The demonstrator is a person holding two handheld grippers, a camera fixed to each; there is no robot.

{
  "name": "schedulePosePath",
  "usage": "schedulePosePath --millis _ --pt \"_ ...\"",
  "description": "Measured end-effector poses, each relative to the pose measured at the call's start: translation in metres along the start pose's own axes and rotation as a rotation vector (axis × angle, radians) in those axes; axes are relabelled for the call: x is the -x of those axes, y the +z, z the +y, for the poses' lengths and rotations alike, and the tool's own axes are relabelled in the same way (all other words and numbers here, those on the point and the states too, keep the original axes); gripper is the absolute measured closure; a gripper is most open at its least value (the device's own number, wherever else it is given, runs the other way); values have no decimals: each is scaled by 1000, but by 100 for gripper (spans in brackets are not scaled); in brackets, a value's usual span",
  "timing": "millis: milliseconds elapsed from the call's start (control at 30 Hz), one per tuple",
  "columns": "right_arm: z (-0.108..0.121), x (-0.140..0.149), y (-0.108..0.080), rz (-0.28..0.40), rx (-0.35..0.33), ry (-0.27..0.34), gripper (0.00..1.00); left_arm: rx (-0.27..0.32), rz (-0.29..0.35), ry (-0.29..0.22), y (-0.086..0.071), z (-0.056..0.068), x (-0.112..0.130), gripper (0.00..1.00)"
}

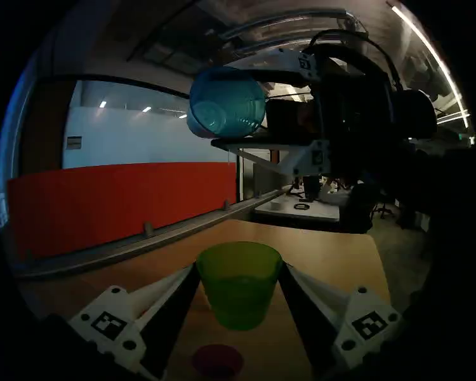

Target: Pour water

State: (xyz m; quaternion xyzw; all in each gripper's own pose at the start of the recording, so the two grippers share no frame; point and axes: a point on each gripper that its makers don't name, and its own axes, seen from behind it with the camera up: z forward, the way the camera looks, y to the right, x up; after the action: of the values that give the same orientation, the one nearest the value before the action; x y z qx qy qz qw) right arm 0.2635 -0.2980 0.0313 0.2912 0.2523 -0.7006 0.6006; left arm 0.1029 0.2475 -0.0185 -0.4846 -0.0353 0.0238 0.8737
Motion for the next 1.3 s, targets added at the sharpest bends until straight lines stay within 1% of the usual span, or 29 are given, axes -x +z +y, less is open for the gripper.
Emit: schedulePosePath --millis 300,367,467,767,967,1067,1167,1300 --pt "1 -1 -1 8 5 36 11 -2 0 0 0 -1 -1 13" --pt "0 0 -1 8 4 56 11 -1 1 0 -1 0 -1 13" --pt "-2 1 -1 10 1 110 11 0 2 0 -2 0 -2 13" --pt "-6 3 -3 25 -6 330 11 -6 3 1 -4 -1 -3 13" --pt "-10 2 -5 31 -12 504 11 -10 4 5 -4 -3 -4 13" --pt "-12 0 -7 42 -12 595 11 -12 6 6 -4 -3 -6 13" --pt "-14 -1 -10 50 -13 701 11 -14 8 6 -4 -4 -7 13" --pt "-15 0 -12 60 -20 866 11 -15 7 7 -4 -5 -7 13"
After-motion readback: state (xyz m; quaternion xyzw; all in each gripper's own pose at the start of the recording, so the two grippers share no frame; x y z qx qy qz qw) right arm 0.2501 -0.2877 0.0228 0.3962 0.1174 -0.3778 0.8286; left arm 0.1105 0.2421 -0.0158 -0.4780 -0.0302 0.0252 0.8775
